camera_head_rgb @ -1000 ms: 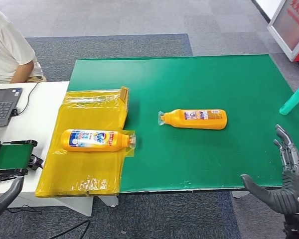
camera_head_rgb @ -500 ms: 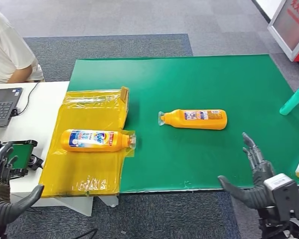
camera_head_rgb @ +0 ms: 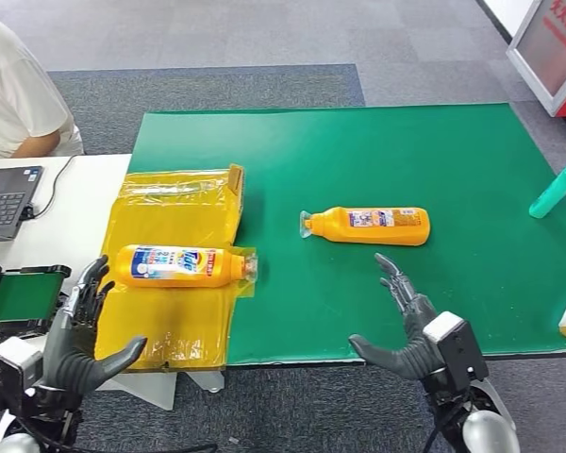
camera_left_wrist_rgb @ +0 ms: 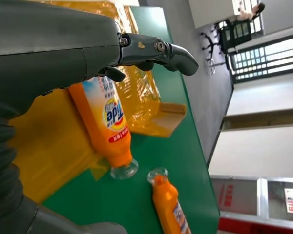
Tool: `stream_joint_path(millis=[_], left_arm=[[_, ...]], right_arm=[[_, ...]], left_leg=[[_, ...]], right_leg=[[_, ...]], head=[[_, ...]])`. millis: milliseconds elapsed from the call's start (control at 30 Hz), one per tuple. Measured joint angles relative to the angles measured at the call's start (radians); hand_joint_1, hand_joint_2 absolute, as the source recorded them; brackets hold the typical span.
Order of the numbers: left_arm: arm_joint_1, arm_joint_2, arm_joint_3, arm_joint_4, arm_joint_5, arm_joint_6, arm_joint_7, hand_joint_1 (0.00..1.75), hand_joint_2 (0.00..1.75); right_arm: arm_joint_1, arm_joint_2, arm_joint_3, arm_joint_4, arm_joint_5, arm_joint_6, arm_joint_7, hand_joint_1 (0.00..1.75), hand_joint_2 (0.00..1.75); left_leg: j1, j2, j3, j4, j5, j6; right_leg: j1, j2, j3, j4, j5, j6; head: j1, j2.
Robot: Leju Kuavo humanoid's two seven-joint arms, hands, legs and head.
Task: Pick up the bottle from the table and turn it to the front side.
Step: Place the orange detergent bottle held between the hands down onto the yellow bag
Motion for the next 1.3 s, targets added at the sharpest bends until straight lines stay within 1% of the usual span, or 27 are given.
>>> stream_joint_path(millis=[133,233,400,567,733,867,1000,1133,1300], left_arm=[[0.018,0.004,-0.051,0.027,0.026,0.012,0.031,0.0,1.75],[0.022,-0.003,-0.106,0.051,0.006,0.044,0.033,0.0,1.75],[-0.012,-0.014,-0.188,0.072,-0.048,0.085,0.049,0.0,1.75],[-0.027,-0.021,-0.219,0.072,-0.076,0.099,0.059,0.0,1.75],[-0.016,-0.024,-0.224,0.047,-0.12,0.12,0.066,0.0,1.75],[0.048,-0.015,-0.22,-0.005,-0.103,0.126,0.069,0.0,1.75],[0.084,-0.006,-0.182,-0.034,-0.083,0.091,0.06,0.0,1.75],[0.091,-0.002,-0.146,-0.037,-0.083,0.041,0.05,0.0,1.75],[0.092,-0.002,-0.132,-0.036,-0.086,0.025,0.043,0.0,1.75]], right_arm=[[-0.002,-0.004,0.032,0.025,0.043,-0.03,-0.013,0.0,1.75],[0.006,-0.018,0.033,0.03,0.037,-0.033,-0.031,0.0,1.75],[0.02,-0.032,-0.009,0.031,0.002,-0.009,-0.063,0.0,1.75],[0.031,-0.034,-0.048,0.03,-0.005,0.007,-0.065,0.0,1.75],[0.044,-0.034,-0.076,0.02,-0.006,0.02,-0.064,0.0,1.75],[0.051,-0.022,-0.078,0.009,0.03,0.022,-0.04,0.0,1.75],[0.035,0.001,-0.054,0.01,0.07,0.003,-0.021,0.0,1.75],[0.012,0.017,-0.014,0.016,0.083,-0.021,-0.01,0.0,1.75],[0.003,0.025,0.007,0.02,0.082,-0.028,-0.007,0.0,1.75]], left_leg=[[0.0,0.0,0.0,0.0,0.0,0.0],[0.0,0.0,-0.001,0.0,-0.001,0.001],[-0.001,0.0,0.0,0.0,-0.001,0.001],[-0.001,0.0,0.0,0.0,-0.001,0.001],[-0.001,0.0,-0.001,0.0,-0.001,0.001],[-0.001,0.0,-0.001,0.0,-0.002,0.0],[-0.001,0.0,-0.001,0.0,-0.002,0.0],[-0.001,0.0,-0.001,0.0,-0.001,0.001],[-0.001,0.0,-0.001,0.0,-0.001,0.001]], right_leg=[[0.0,0.0,-0.001,0.0,-0.001,0.0],[0.0,0.0,-0.001,0.0,-0.001,0.001],[-0.002,0.0,-0.001,0.0,-0.001,0.001],[-0.001,0.0,-0.001,0.0,-0.001,0.001],[-0.001,0.0,0.0,0.0,-0.001,0.001],[-0.001,0.0,-0.001,0.0,-0.001,0.001],[-0.001,0.0,0.0,0.0,-0.002,0.002],[-0.001,0.0,0.0,0.0,-0.002,0.002],[-0.001,0.0,0.0,0.0,-0.001,0.002]], head=[[0.0,0.0],[0.0,0.0],[0.0,0.0],[0.0,0.0],[0.0,0.0],[0.0,0.0],[0.0,0.0],[0.0,0.0],[0.0,0.0]])
